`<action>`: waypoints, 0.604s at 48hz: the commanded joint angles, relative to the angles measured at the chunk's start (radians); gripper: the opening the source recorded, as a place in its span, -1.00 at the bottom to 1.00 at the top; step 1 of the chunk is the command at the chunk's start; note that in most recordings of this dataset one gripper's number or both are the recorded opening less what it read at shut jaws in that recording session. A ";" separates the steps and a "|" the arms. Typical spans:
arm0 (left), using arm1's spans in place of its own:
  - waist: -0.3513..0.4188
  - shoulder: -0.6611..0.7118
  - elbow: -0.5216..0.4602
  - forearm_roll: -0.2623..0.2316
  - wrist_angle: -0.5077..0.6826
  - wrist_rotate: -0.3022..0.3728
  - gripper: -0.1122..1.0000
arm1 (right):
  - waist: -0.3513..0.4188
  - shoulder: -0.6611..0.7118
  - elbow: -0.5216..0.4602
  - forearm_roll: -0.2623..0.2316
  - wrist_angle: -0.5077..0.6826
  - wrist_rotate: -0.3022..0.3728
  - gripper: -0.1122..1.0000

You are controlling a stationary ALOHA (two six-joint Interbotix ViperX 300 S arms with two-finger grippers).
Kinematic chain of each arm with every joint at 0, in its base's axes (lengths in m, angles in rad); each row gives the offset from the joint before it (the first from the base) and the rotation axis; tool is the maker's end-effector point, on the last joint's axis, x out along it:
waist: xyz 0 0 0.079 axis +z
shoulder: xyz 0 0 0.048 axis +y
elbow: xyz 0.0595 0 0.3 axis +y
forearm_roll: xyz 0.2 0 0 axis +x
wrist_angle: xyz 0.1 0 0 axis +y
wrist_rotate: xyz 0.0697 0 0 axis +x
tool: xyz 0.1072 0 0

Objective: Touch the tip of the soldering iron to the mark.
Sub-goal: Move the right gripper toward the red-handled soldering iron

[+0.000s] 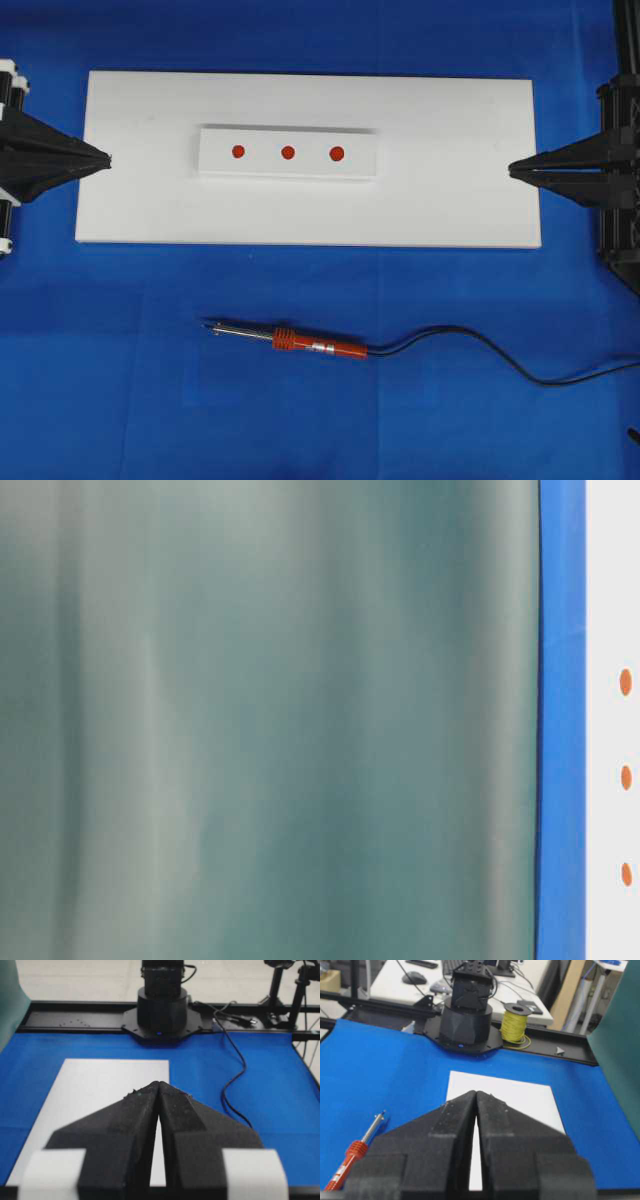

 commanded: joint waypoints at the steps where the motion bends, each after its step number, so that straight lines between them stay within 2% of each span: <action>1: -0.003 0.005 -0.017 0.000 -0.011 -0.008 -0.80 | 0.000 0.003 -0.032 0.006 -0.003 0.009 -0.80; 7: -0.003 0.005 -0.014 0.000 -0.011 -0.006 -0.80 | 0.000 0.009 -0.040 0.006 0.017 0.015 -0.91; 21: -0.003 0.005 -0.006 -0.002 -0.011 -0.006 -0.80 | 0.021 0.023 -0.060 0.006 0.021 0.075 -0.91; 29: -0.003 0.005 0.000 0.000 -0.011 -0.006 -0.80 | 0.069 0.083 -0.087 0.006 0.021 0.094 -0.86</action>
